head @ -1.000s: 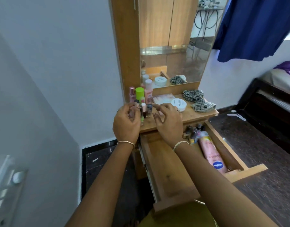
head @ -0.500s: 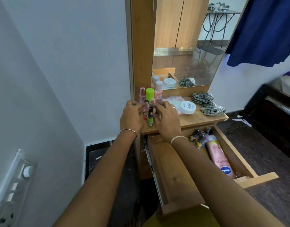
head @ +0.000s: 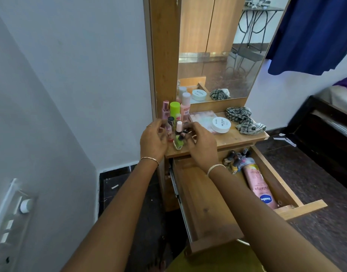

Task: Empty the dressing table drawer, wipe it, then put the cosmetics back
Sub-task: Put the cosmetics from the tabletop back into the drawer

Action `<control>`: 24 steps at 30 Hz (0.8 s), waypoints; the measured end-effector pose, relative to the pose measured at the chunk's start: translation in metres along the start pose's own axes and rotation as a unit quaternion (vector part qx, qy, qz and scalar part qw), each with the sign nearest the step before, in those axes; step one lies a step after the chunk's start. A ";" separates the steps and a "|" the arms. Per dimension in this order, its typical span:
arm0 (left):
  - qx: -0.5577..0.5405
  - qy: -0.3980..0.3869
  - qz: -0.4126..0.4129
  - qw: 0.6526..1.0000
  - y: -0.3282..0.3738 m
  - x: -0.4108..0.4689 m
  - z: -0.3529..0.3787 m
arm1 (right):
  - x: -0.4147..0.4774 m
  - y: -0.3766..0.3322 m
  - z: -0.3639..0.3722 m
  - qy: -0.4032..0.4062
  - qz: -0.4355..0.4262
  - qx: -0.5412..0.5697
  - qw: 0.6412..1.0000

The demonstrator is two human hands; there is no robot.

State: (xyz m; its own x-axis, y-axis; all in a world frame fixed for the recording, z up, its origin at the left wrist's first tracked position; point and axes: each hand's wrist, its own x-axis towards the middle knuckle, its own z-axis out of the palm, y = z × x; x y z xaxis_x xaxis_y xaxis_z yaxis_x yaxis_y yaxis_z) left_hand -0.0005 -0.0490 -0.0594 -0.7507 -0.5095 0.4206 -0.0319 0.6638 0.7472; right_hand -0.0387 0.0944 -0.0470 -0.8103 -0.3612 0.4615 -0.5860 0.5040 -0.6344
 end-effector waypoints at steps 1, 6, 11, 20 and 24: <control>-0.015 0.002 -0.003 1.000 -0.001 -0.002 -0.001 | -0.003 0.002 -0.004 0.010 0.015 0.016 1.000; -0.110 0.002 -0.021 0.994 0.005 -0.018 -0.006 | -0.019 0.027 -0.027 0.059 0.076 0.118 0.988; -0.187 -0.053 -0.030 0.980 0.030 -0.044 0.012 | -0.047 0.064 -0.067 0.077 0.119 0.130 0.981; -0.193 -0.169 -0.060 0.965 0.053 -0.093 0.092 | -0.088 0.139 -0.131 0.087 0.196 0.046 0.976; -0.178 -0.208 -0.065 0.960 0.056 -0.102 0.124 | -0.095 0.156 -0.134 0.062 0.228 0.020 0.972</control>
State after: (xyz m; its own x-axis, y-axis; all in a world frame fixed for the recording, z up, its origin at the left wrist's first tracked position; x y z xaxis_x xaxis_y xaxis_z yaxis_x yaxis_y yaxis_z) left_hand -0.0078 0.1085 -0.1242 -0.9565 -0.2631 0.1259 0.0292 0.3429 0.9389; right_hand -0.0525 0.3130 -0.1067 -0.9804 -0.0089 0.1970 -0.1684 0.5580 -0.8126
